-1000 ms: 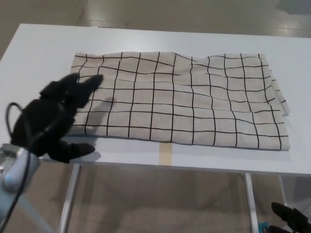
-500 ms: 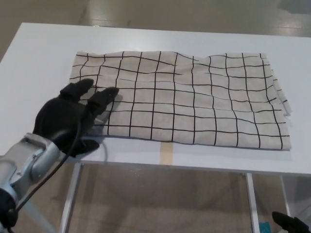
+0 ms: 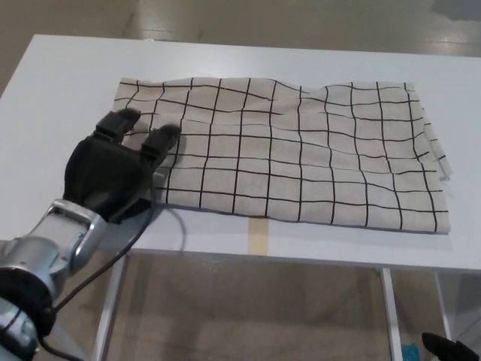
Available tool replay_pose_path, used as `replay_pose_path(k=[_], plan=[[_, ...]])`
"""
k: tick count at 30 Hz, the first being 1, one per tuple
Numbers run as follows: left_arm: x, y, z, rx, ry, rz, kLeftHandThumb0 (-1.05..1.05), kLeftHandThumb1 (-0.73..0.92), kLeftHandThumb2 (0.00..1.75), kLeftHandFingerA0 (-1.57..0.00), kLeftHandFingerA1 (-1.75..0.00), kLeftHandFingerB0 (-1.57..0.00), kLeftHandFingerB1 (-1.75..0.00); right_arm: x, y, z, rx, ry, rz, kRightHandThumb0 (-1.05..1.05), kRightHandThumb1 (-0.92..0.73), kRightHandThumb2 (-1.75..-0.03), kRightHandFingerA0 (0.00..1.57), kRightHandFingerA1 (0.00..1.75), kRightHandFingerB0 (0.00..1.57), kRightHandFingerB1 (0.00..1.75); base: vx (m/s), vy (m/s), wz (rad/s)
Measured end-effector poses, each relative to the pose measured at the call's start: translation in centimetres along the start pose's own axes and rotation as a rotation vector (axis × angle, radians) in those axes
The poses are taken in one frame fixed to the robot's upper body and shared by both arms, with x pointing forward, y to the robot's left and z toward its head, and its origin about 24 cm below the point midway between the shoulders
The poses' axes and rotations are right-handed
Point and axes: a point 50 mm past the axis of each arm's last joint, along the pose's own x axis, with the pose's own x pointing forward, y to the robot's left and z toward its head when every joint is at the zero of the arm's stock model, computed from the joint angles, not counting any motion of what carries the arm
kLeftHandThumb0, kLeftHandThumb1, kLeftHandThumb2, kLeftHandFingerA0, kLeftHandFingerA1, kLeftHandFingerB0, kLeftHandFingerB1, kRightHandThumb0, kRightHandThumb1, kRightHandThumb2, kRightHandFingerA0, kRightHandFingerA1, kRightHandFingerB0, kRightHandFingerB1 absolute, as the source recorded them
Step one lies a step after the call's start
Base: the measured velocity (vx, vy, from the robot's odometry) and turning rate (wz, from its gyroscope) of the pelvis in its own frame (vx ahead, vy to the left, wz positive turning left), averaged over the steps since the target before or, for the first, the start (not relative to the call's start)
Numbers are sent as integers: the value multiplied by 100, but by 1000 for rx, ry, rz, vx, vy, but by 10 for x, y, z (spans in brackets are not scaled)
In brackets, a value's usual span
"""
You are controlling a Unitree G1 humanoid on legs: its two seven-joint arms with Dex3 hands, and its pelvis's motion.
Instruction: Use the left hand to fold a white towel with checkered patterns in half.
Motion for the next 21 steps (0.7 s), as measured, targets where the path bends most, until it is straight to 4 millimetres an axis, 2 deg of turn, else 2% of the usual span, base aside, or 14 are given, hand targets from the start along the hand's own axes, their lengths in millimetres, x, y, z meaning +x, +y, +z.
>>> replay_pose_path(k=[1, 2, 3, 6, 7, 10, 14, 21], plan=[[1, 0, 1, 10, 0, -1, -35, 53, 56, -79, -151, -84, -136, 0, 0, 0, 0, -1, 0, -48, -68, -60, 40, 38, 37, 36, 0, 0, 0], [3, 0, 1, 20, 0, -3, -30, 55, 56, -76, -175, -75, -165, -1, 0, 0, 0, -1, 0, -48, -68, -60, 40, 38, 37, 36, 0, 0, 0], [4, 1, 2, 25, 0, -5, -25, 57, 54, -74, -175, -67, -166, -1, 0, 0, 0, -1, -1, -48, -68, -60, 40, 38, 37, 36, 0, 0, 0], [12, 4, 8, 33, -5, -32, -22, 58, 53, -72, -175, -60, -167, -1, 0, 0, 1, -4, -1, -48, -68, -60, 40, 38, 37, 36, 0, 0, 0], [13, 5, 9, 33, -7, -36, -17, 58, 55, -69, -175, -49, -174, -1, -1, 1, 1, -5, -2, -48, -68, -60, 40, 38, 37, 36, 0, 0, 0], [16, 7, 12, 25, -10, -45, -15, 61, 54, -68, -175, -45, -174, 0, -1, 2, 1, -9, -2, -49, -68, -60, 39, 38, 37, 36, 0, 0, 0], [17, 9, 12, 12, -10, -52, -16, 61, 54, -70, -175, -45, -175, 1, -1, 4, 4, -14, -1, -49, -68, -60, 39, 38, 38, 36, 0, 0, 0], [16, 12, 5, 4, -6, -48, -17, 61, 56, -76, -175, -59, -172, 2, 0, 5, 26, -19, -1, -49, -68, -60, 38, 38, 38, 37, 0, 0, 0]])
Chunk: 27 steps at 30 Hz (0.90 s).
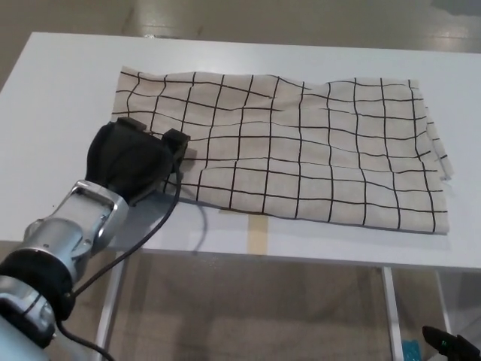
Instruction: Use the left hand to fold a white towel with checkered patterns in half.
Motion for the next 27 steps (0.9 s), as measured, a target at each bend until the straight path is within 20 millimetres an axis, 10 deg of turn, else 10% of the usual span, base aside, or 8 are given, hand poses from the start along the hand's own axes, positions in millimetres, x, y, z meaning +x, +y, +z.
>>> replay_pose_path(k=[17, 18, 19, 27], plan=[[25, 95, -65, 90, 90, 315, -22, 66, 57, -88, -175, -66, -171, 0, 0, -1, 8, 3, 6, -51, -69, -61, 38, 38, 39, 36, 0, 0, 0], [26, 100, -66, 103, 88, 333, -28, 46, 82, -120, -142, -98, -130, 0, 0, -1, 8, 4, 5, -51, -70, -61, 38, 38, 39, 36, 0, 0, 0], [28, 106, -66, 119, 83, 350, -28, 61, 57, -87, -175, -68, -169, 0, 0, -1, 7, 4, 5, -51, -70, -61, 38, 38, 39, 36, 0, 0, 0], [37, 127, -55, 191, 3, 409, -26, 55, 57, -89, -175, -74, -163, 0, 0, -2, 7, 6, 4, -51, -70, -61, 38, 38, 38, 36, 0, 0, 0]])
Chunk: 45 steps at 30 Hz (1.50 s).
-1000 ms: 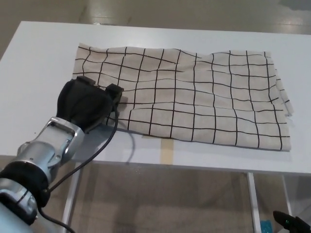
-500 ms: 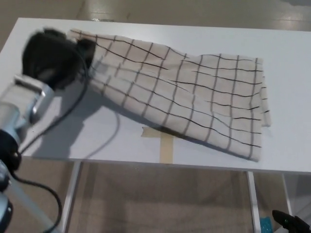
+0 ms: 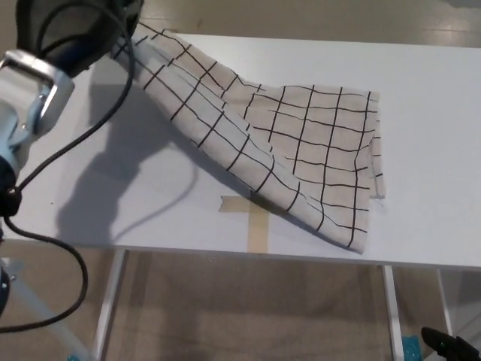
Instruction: Use the left hand to fold a white towel with checkered patterns in half.
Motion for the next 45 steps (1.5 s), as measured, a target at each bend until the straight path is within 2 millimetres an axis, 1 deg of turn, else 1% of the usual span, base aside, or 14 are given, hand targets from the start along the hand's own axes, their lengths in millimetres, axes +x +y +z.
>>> replay_pose_path(k=[3, 4, 5, 8, 11, 13, 15, 26, 27, 28, 29, 30, 31, 45], plan=[[5, 4, 9, 11, -55, 23, -26, 36, 78, -126, -142, -101, -126, -1, 0, -1, 1, 2, 0, -51, -70, -61, 38, 38, 39, 36, 0, 0, 0], [9, 6, 22, 22, -122, 43, -26, 36, 78, -126, -142, -101, -126, -1, 0, 0, 2, 0, 2, -51, -70, -61, 38, 38, 39, 36, 0, 0, 0], [10, 6, 26, 24, -146, 50, -23, 50, 56, -94, -172, -111, -80, -1, 0, 0, 2, -1, 1, -51, -70, -61, 38, 38, 38, 36, 0, 0, 0], [13, 8, 42, 28, -230, 71, -32, 46, 58, -102, -167, -107, -64, 0, 0, 1, 2, -7, 2, -51, -71, -61, 38, 38, 38, 36, 0, 0, 0], [17, 18, 81, 20, -447, 135, -26, 34, 78, -129, -141, -103, -119, 1, 0, 4, 1, -18, 3, -51, -70, -61, 38, 38, 38, 36, 0, 0, 0], [18, 22, 102, 17, -560, 157, -25, 53, 57, -97, -173, -76, -168, 3, 1, 7, 1, -27, 4, -59, -55, -90, 33, 52, 30, 49, 0, 0, 0], [17, 23, 119, 11, -644, 169, -27, 38, 80, -128, -144, -101, -130, 4, 1, 9, 2, -37, 5, -59, -56, -89, 34, 52, 30, 49, 0, 0, 0], [-15, 42, 229, -115, -1128, 269, -33, 57, 57, -95, -175, -88, -153, 7, -1, 21, 6, -77, 27, -60, -57, -89, 31, 50, 35, 51, 0, 0, 0], [-16, 43, 230, -119, -1134, 269, -38, 54, 57, -85, -113, -89, -69, 7, -1, 22, 7, -78, 27, -60, -57, -89, 31, 50, 35, 51, 0, 0, 0], [-18, 43, 233, -128, -1143, 266, -63, 45, 79, -27, -47, -40, -48, 7, -1, 22, 8, -78, 28, -60, -57, -89, 31, 50, 36, 51, 0, 0, 0], [-18, 43, 233, -129, -1145, 265, -63, 45, 79, -27, -47, -40, -48, 8, -1, 22, 9, -78, 29, -60, -57, -89, 31, 50, 36, 51, 0, 0, 0], [-22, 41, 237, -146, -1157, 237, -83, 50, 85, 0, 0, -7, -22, 8, -1, 22, 10, -78, 34, -60, -57, -89, 31, 50, 35, 51, 0, 0, 0], [-24, 40, 238, -145, -1155, 220, -90, 60, 59, 0, 0, 0, 0, 8, -1, 23, 9, -79, 35, -60, -57, -89, 31, 50, 35, 51, 0, 0, 0], [-16, 52, 240, -123, -1099, 140, -102, 66, 60, 0, 0, 0, 0, 12, 0, 30, 9, -100, 40, -60, -57, -90, 30, 50, 37, 52, 0, 0, 0]])
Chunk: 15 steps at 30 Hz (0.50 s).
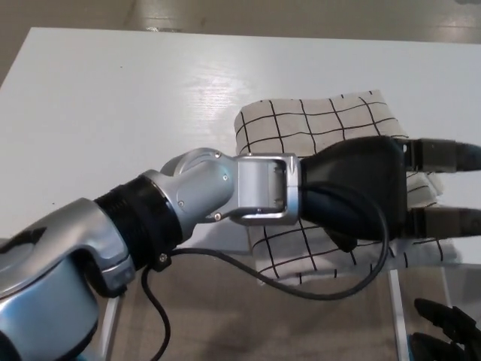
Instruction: Use the left hand to fold a white towel with checkered patterns in half.
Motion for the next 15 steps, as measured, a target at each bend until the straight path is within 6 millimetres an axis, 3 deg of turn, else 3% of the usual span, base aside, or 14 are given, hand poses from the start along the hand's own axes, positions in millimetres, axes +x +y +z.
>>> replay_pose_path(k=[5, 6, 7, 15], plan=[[1, 8, -7, 3, 38, -25, -102, 65, 61, 0, 0, 0, 0, 1, 0, 1, 0, -5, 1, -60, -57, -90, 30, 50, 37, 52, 0, 0, 0], [1, 9, -8, 3, 43, -28, -103, 53, 72, 0, 0, 0, -1, 1, 0, 1, 0, -5, 1, -61, -57, -90, 30, 50, 37, 52, 0, 0, 0], [1, 10, -10, 1, 51, -31, -100, 65, 61, 0, 0, 0, 0, 1, 0, 1, 0, -5, 1, -61, -57, -90, 30, 50, 37, 52, 0, 0, 0], [-13, 37, -41, -6, 197, -21, -100, 63, 64, 0, 0, 0, -4, 1, 0, 1, -1, -4, 2, -61, -57, -90, 31, 50, 36, 52, 0, 0, 0]])
